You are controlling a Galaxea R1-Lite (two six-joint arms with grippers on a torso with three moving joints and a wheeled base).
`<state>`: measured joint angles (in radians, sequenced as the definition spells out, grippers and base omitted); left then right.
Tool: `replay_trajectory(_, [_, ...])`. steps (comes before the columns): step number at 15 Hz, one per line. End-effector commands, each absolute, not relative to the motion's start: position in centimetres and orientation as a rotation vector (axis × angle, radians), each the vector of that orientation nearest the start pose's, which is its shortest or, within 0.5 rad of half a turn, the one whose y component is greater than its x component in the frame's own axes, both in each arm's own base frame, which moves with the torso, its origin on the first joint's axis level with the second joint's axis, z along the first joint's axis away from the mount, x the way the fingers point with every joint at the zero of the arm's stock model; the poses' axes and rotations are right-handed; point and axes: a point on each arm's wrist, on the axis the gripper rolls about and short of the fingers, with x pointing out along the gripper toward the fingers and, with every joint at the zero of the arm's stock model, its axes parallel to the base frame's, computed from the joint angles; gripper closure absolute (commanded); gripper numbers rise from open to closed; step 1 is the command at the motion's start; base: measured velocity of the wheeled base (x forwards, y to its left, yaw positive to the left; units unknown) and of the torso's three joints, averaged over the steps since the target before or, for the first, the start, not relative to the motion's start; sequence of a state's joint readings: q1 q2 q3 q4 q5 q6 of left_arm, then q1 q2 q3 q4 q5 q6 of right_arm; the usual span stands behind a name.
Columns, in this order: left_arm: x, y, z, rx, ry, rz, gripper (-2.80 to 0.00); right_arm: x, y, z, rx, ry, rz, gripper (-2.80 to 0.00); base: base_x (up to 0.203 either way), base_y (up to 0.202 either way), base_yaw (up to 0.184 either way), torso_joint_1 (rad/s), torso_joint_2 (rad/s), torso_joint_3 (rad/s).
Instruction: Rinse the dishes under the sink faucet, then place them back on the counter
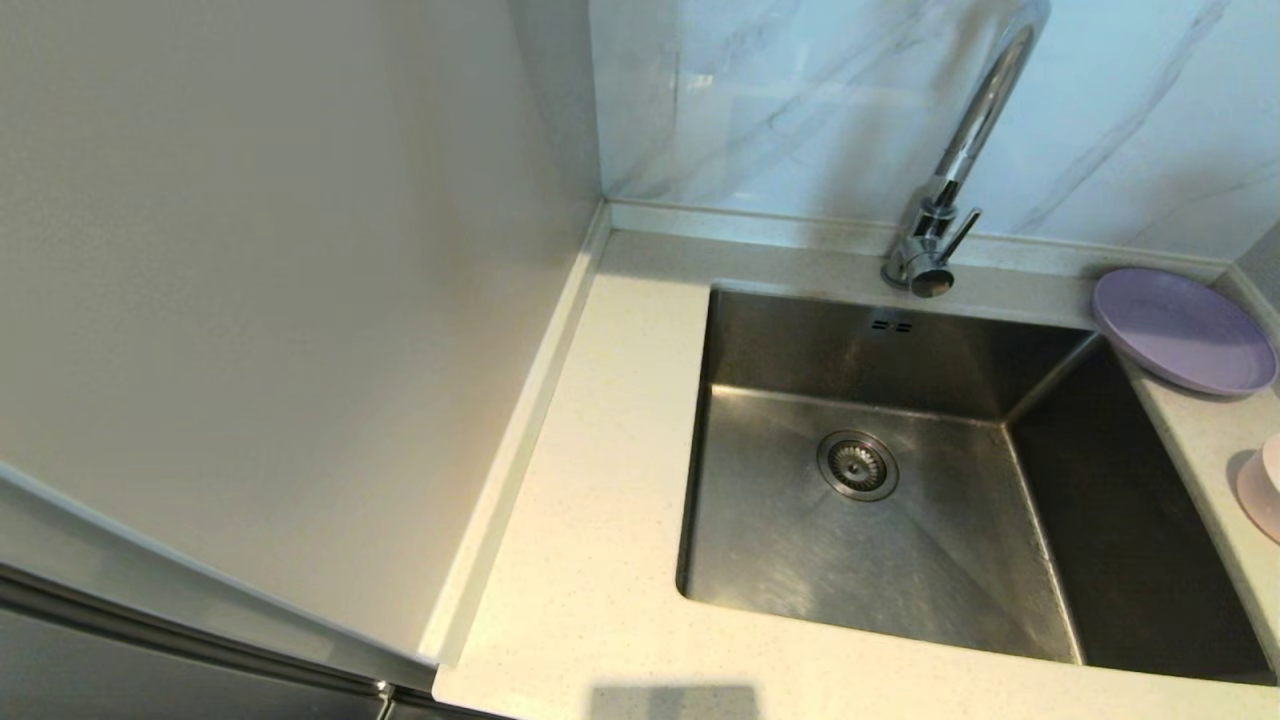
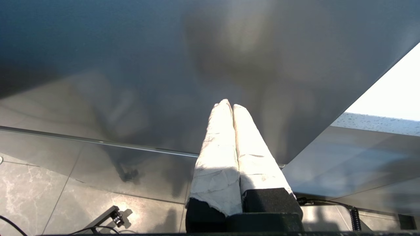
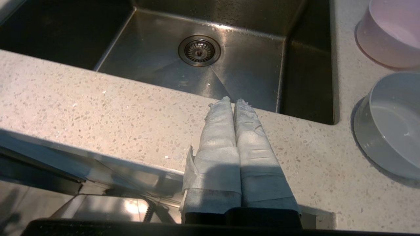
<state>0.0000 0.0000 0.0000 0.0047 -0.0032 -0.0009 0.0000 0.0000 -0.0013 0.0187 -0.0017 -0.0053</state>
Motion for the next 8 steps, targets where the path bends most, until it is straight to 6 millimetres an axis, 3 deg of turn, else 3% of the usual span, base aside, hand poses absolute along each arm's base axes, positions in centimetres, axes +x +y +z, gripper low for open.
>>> replay_trajectory(1, [-2.28, -0.01, 7.5, -0.002, 0.005, -0.003, 0.0, -2.2, -0.09, 7.08, 0.075, 0.031, -0.04, 0.0, 0.0, 0.0, 0.0, 0.0, 0.0, 0.0])
replay_trajectory(8, [-2.28, -0.01, 7.5, -0.002, 0.005, -0.003, 0.0, -2.21, -0.1, 7.09, 0.073, 0.029, -0.044, 0.0, 0.0, 0.0, 0.0, 0.0, 0.0, 0.0])
